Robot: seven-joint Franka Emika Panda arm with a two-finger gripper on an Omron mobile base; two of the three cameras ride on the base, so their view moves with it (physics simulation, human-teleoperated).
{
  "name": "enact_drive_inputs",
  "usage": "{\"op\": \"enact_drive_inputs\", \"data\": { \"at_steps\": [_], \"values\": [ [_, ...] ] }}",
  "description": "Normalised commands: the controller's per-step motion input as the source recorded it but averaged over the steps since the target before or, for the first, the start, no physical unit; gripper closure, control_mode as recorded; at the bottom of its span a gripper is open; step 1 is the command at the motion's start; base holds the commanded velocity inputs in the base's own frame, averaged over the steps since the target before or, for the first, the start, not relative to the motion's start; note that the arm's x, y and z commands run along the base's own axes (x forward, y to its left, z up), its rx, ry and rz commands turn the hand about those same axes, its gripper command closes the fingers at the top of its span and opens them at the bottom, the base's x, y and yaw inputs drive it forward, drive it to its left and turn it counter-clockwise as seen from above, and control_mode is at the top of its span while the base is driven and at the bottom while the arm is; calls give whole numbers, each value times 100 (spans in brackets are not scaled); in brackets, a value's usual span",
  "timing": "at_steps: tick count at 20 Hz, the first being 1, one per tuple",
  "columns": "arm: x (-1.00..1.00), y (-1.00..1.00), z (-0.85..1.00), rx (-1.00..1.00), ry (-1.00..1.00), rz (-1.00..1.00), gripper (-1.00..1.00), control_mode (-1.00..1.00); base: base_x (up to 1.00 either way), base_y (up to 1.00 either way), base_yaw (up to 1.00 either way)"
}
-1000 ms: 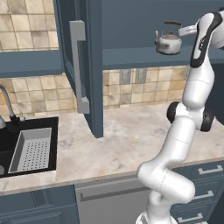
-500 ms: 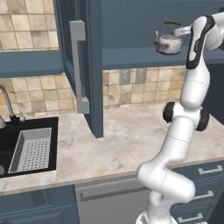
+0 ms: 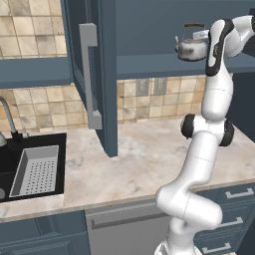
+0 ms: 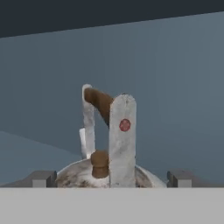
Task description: Open the cabinet, pick the kettle from the cabinet, and place it in the sink.
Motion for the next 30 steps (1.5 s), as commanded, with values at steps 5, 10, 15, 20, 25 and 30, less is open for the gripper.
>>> {"op": "enact_drive_inputs", "data": {
  "at_steps": [5,10,15,20,25,30],
  "values": [
    [24,-16,19,0,12,0,-100,-100,0,0,0],
    [18,-17,20,0,13,0,100,-100,0,0,0],
    [8,-18,20,0,9,0,100,-100,0,0,0],
    [-1,-32,18,1,3,0,100,-100,0,0,0],
    [-10,-40,16,5,2,0,100,-100,0,0,0],
    [-27,-37,17,9,0,0,100,-100,0,0,0]
  ]
}}
